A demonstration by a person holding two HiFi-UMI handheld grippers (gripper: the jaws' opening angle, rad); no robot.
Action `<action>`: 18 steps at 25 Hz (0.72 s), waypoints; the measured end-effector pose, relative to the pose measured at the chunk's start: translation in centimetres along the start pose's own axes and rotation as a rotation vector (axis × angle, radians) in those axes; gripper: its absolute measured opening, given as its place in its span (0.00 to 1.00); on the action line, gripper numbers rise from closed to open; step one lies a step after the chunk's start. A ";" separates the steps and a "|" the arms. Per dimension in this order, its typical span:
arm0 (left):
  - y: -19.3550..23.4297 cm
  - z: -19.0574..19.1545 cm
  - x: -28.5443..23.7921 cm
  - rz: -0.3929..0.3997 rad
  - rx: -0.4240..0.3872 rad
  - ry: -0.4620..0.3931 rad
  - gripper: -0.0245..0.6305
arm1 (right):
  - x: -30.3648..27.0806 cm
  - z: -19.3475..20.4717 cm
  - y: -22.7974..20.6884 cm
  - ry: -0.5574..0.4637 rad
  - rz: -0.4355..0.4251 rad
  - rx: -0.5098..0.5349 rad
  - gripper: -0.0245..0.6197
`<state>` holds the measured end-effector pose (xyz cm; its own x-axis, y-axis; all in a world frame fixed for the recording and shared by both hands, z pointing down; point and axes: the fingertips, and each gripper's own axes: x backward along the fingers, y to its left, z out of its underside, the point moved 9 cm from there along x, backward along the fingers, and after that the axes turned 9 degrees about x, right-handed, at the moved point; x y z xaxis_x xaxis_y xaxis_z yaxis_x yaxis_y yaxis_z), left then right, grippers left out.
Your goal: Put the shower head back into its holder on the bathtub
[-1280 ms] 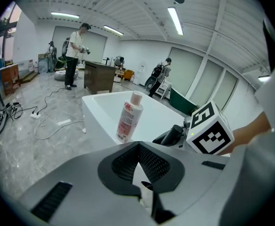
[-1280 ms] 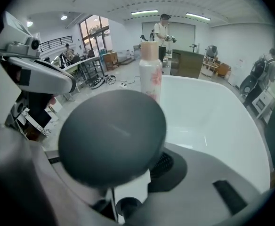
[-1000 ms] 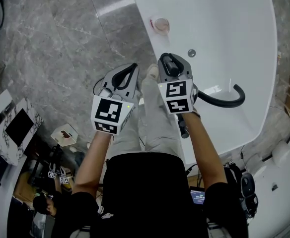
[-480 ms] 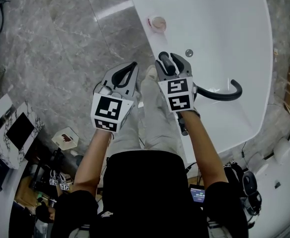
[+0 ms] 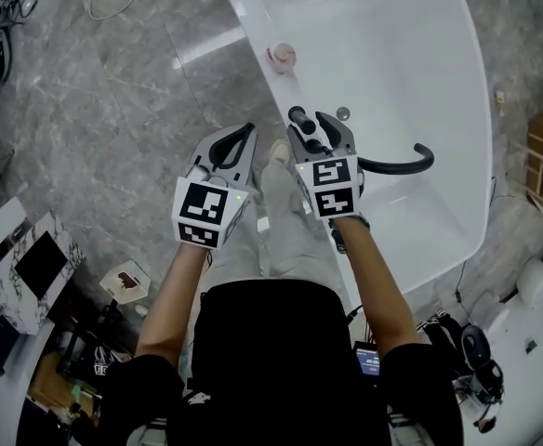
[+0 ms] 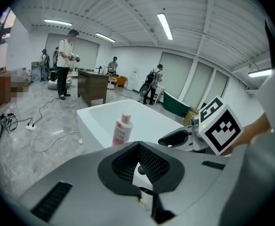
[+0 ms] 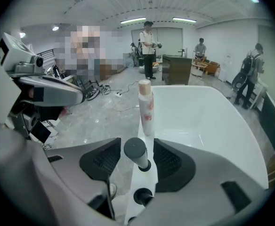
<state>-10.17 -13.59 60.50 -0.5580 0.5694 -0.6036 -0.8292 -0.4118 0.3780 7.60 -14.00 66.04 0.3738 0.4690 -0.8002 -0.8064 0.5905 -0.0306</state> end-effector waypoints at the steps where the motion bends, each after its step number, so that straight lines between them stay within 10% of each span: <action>1: -0.2 -0.3 0.3 0.005 -0.001 -0.004 0.06 | 0.7 -0.2 0.0 -0.007 0.009 -0.006 0.37; 18: -6.5 -5.8 8.2 0.097 -0.075 -0.088 0.06 | 12.5 -5.0 1.4 -0.156 0.087 -0.073 0.14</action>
<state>-9.16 -10.37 48.96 -0.6389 0.5829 -0.5020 -0.7682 -0.5179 0.3763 8.86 -10.61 53.00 0.3636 0.6155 -0.6992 -0.8675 0.4972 -0.0135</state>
